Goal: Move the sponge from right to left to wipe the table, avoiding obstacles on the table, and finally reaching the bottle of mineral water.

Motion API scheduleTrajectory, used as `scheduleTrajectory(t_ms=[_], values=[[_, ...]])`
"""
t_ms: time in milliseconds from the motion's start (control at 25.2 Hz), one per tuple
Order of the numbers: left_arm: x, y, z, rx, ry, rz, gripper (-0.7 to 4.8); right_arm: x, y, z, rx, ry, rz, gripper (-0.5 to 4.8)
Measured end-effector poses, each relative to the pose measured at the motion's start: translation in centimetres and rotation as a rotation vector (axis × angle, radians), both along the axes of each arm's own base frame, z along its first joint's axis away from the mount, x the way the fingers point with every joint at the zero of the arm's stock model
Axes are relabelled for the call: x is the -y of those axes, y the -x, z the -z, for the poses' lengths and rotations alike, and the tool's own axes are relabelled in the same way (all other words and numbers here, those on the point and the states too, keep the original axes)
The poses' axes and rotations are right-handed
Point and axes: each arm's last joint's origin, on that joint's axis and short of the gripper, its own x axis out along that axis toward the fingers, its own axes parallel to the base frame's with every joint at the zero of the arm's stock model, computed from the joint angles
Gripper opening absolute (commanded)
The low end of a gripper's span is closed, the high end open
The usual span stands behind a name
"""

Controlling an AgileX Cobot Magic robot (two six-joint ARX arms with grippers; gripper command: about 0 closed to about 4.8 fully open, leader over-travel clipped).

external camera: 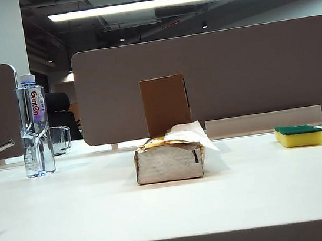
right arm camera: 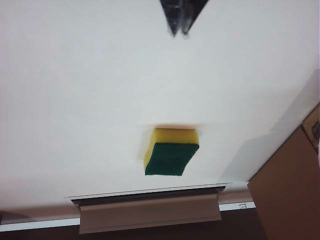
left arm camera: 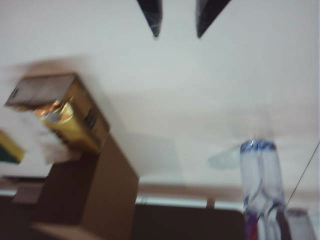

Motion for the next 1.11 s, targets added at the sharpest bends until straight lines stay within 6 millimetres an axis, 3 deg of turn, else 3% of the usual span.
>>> scheduleTrajectory(t_ms=[119, 278, 436, 714, 793, 912, 991, 1110], values=[[0.0, 0.6, -2.5, 0.072, 0.015, 0.036, 1.03, 0.0, 0.3, -1.9, 0.045, -0.004, 0.0, -0.01], [0.2, 1.4, -4.5, 0.1, 0.072, 0.099, 1.9, 0.1, 1.1, -4.8, 0.113, -0.009, 0.003, -0.01], [0.3, 1.7, -5.0, 0.088, 0.112, 0.166, 1.9, 0.2, 1.8, -6.6, 0.116, -0.03, 0.01, -0.01], [0.5, 2.4, -6.0, 0.067, 0.133, 0.245, 1.95, 0.2, 1.8, -12.8, 0.002, -0.053, 0.016, 0.02], [0.5, 2.6, -6.3, 0.056, 0.134, 0.248, 2.38, 0.1, 1.0, -14.5, -0.049, -0.073, 0.014, 0.32], [0.4, 2.9, -6.7, 0.039, 0.134, 0.25, 3.06, -0.1, -0.5, -16.6, -0.102, -0.126, -0.005, 1.41], [0.4, 3.2, -7.1, 0.035, 0.135, 0.259, 3.1, -0.4, -2.1, -18.6, -0.129, -0.18, -0.031, 2.06], [0.5, 3.5, -8.1, 0.025, 0.153, 0.31, 3.1, -0.9, -6.4, -22.0, -0.219, -0.222, -0.081, 2.94]])
